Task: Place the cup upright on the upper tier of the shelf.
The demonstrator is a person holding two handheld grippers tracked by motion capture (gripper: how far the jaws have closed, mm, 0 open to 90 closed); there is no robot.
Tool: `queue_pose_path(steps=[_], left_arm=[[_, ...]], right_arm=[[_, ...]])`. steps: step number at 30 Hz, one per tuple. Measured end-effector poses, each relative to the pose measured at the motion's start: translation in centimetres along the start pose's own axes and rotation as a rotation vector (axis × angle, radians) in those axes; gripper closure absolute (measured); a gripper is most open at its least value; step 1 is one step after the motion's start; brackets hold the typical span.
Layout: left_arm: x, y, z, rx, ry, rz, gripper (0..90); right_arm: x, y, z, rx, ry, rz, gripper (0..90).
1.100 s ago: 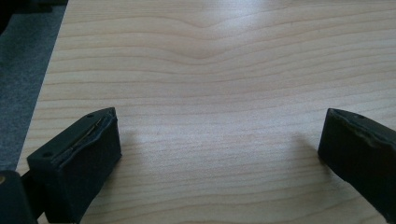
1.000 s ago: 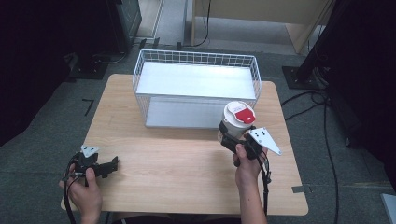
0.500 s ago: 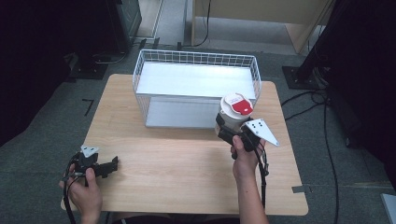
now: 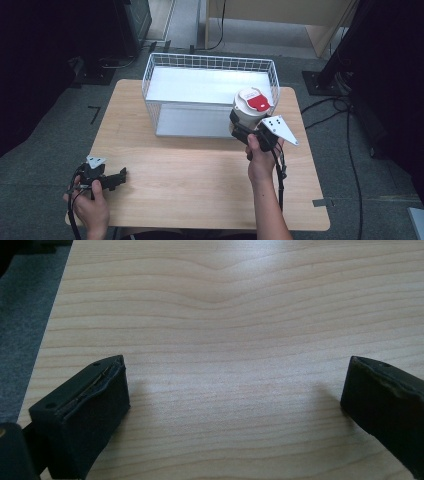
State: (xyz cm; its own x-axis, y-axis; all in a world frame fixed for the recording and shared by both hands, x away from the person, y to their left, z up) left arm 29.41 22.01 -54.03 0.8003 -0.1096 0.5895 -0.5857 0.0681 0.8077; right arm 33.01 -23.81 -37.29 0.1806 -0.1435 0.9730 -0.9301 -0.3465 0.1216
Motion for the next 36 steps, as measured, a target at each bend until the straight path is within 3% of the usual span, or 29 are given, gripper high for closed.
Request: queue_pose_path(steps=[25,36], left_arm=[[0.0,0.0,0.0,0.0,0.0,0.001,0.0],[0.0,0.0,0.0,0.0,0.0,0.001,0.0]], right_arm=[[4.9,-2.4,-2.4,0.024,0.061,0.059,10.8],[6.7,-5.2,-3.1,0.018,0.083,0.05,10.8]])
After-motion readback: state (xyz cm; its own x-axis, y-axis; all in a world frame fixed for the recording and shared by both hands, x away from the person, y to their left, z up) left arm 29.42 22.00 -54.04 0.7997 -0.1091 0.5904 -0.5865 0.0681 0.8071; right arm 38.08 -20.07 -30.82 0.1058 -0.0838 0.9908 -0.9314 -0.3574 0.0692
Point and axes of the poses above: each handheld gripper's, and its own axes: y roughly backward along the jaws, x roughly out of its top, z roughly to its right, the point moved 3 cm from there along -y, roughly forward along the jaws, and after that the axes turned 7 degrees about -z, right-handed, at the moved point
